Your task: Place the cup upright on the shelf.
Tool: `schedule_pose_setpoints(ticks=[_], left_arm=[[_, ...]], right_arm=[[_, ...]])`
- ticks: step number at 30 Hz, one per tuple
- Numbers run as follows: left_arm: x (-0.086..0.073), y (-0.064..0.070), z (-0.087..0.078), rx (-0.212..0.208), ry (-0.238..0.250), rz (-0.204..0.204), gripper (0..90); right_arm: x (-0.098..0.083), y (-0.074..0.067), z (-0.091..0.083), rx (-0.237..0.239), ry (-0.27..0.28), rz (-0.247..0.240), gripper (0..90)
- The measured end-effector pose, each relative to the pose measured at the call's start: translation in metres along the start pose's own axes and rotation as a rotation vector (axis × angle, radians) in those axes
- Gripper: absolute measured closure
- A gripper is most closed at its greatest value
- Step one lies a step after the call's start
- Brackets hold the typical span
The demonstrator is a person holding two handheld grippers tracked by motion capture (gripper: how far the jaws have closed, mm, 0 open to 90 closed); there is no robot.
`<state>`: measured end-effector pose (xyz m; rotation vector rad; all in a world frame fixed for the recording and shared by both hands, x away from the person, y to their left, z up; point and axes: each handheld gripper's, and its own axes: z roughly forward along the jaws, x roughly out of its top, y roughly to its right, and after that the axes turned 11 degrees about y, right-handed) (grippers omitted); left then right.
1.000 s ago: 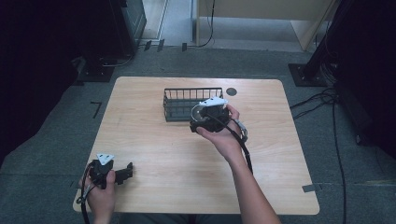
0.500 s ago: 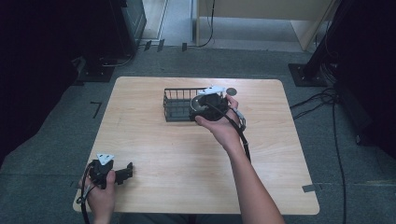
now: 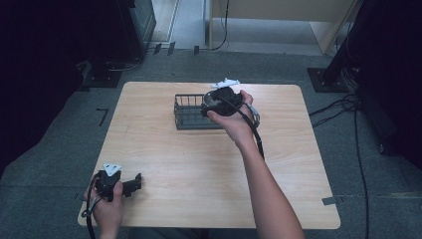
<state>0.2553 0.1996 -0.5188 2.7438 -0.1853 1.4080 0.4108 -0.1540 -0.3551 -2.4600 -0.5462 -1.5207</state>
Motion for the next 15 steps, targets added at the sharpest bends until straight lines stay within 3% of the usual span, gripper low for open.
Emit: schedule_pose_setpoints(ticks=[15], left_arm=[[0.0,0.0,0.0,-0.001,0.0,0.0,0.0]], right_arm=[[0.011,0.019,0.029,-0.049,-0.017,0.033,13.9]])
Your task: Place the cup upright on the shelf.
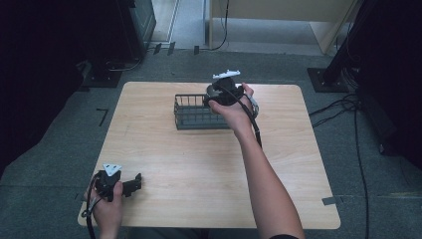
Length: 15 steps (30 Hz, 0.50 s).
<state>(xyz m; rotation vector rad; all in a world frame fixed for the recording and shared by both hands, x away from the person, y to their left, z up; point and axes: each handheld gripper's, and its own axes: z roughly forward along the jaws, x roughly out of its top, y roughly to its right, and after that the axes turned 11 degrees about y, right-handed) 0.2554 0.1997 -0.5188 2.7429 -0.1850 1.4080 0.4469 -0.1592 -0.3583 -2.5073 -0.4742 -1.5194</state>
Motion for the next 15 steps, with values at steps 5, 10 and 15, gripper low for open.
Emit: schedule_pose_setpoints(ticks=[5,10,15], left_arm=[[0.0,0.0,0.0,0.0,-0.001,0.002,0.0],[0.0,0.0,0.0,0.0,-0.003,0.004,0.0],[0.0,0.0,0.0,0.0,-0.002,0.004,0.0]], right_arm=[[0.002,0.005,0.009,-0.022,-0.01,0.008,13.9],[0.0,0.009,0.019,-0.04,-0.017,0.013,13.9],[-0.003,0.013,0.029,-0.066,-0.018,0.023,13.9]])
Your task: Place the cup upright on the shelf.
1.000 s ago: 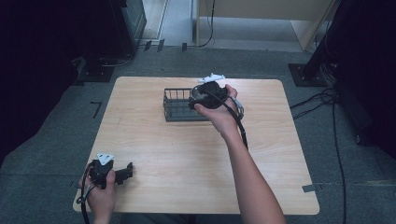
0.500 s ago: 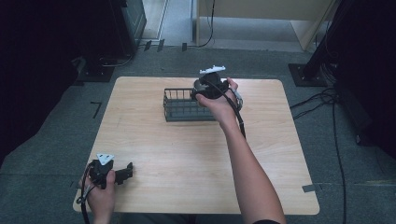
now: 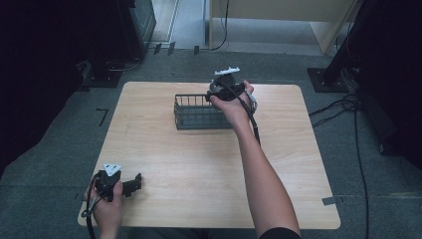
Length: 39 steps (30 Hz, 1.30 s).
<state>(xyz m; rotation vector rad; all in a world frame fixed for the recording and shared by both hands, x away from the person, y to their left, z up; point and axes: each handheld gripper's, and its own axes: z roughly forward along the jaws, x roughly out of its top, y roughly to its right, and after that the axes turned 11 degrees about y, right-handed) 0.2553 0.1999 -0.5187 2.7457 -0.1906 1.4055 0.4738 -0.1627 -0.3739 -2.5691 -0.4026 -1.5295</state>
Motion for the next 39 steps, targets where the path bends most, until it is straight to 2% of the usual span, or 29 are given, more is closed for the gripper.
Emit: schedule_pose_setpoints(ticks=[12,25,30,39], left_arm=[[0.0,0.0,0.0,0.0,0.001,-0.001,0.0],[0.0,0.0,0.0,0.0,0.002,-0.001,0.0],[0.0,0.0,0.0,0.0,0.002,-0.003,0.0],[0.0,0.0,0.0,0.0,0.002,-0.002,0.0]], right_arm=[[-0.01,-0.001,0.015,-0.007,-0.01,0.003,13.8],[-0.029,-0.003,0.027,-0.01,-0.057,-0.003,13.8],[-0.037,-0.004,0.029,-0.011,-0.072,-0.006,13.8],[-0.042,-0.007,0.027,0.005,-0.064,-0.017,13.5]])
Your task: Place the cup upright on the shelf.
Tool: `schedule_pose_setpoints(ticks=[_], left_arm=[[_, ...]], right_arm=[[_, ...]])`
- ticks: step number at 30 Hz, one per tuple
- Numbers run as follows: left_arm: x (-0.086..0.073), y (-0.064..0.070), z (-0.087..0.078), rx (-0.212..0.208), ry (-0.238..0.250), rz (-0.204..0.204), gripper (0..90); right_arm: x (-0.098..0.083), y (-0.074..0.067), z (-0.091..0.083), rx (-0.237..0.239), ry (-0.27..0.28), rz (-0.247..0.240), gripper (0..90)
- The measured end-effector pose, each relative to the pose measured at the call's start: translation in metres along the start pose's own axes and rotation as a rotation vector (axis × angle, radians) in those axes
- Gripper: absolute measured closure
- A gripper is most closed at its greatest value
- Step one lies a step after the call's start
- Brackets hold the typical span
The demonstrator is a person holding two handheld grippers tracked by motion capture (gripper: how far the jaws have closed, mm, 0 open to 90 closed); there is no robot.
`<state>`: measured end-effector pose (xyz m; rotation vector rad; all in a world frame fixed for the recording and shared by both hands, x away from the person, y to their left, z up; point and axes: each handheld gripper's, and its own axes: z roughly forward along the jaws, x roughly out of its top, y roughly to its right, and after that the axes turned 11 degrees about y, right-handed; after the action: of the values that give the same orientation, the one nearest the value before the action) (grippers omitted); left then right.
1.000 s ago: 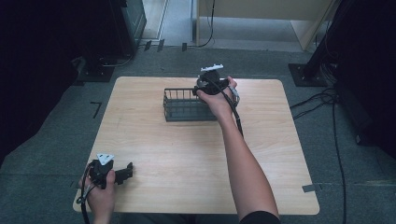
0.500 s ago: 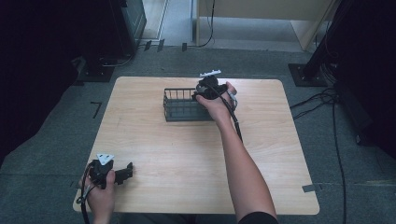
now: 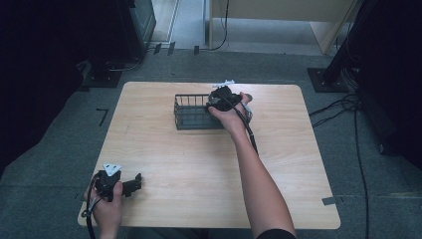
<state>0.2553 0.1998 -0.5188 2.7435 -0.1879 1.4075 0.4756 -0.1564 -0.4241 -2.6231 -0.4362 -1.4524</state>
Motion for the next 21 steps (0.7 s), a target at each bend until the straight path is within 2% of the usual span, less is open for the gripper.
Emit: schedule_pose_setpoints(ticks=[3,5,10,16,21], left_arm=[[0.0,0.0,0.0,0.0,0.0,0.0,0.0],[0.0,0.0,0.0,0.0,0.0,0.0,0.0],[0.0,0.0,0.0,0.0,-0.001,0.0,0.0],[0.0,0.0,0.0,0.001,0.0,0.0,0.0],[0.0,0.0,0.0,0.001,-0.001,0.0,0.0]], right_arm=[[0.0,0.0,0.0,0.007,-0.016,-0.007,5.8],[0.0,0.0,0.0,0.027,-0.033,0.005,0.0],[0.001,0.002,-0.004,0.007,-0.044,0.023,0.0],[0.004,0.005,-0.016,0.044,-0.025,0.059,0.0],[0.0,0.007,-0.027,0.04,-0.007,0.077,0.0]])
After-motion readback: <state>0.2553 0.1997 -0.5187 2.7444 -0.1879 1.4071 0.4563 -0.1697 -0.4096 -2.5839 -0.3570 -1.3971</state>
